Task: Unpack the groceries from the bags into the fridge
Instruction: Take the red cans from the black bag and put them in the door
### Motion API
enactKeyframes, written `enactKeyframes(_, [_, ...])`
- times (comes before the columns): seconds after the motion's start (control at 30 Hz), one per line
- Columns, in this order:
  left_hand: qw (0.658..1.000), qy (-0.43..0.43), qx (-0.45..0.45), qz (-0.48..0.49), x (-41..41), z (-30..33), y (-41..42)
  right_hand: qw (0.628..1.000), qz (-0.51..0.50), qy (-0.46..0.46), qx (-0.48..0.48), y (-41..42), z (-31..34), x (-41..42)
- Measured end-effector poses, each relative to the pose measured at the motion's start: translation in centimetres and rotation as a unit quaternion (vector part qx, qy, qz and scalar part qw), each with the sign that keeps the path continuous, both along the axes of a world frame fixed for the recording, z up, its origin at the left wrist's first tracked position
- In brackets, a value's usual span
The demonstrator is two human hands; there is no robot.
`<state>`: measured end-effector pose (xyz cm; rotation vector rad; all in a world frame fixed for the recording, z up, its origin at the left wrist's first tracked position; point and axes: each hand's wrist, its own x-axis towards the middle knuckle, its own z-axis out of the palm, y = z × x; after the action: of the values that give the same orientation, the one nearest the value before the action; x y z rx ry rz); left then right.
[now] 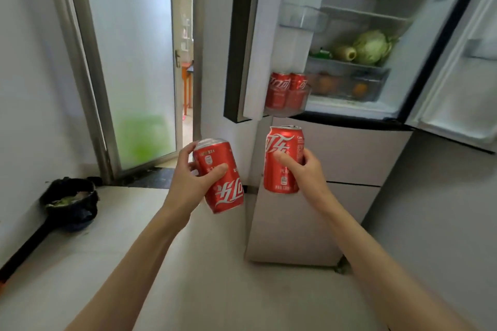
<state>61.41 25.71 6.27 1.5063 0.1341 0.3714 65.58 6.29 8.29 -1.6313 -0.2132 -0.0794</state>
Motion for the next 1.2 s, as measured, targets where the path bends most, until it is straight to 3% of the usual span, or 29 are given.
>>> enactKeyframes(0.3, [0.992,-0.091,0.088,-0.008,12.7,9.6,-8.5,0.995,-0.032,-0.065,0.071,-6.4,7.6,13.3])
enactKeyframes(0.7, [0.951,-0.247,0.139,0.129,23.3,24.9,-16.3,0.969,0.048,-0.179,0.165,-13.1,21.3,28.5])
enactKeyframes(0.83, [0.928,-0.278,0.172,0.178,26.6,29.7,-18.1,0.964,0.073,-0.204,0.157,-13.7,26.2,33.3])
enactKeyframes(1.0, [0.886,-0.269,0.279,0.254,30.7,32.3,-18.2,0.968,0.08,-0.211,0.115,-12.1,29.3,38.6])
enactKeyframes(1.2, [0.843,-0.18,0.401,0.309,35.1,32.2,-17.1,0.972,0.098,-0.211,0.0,-9.8,29.7,42.2])
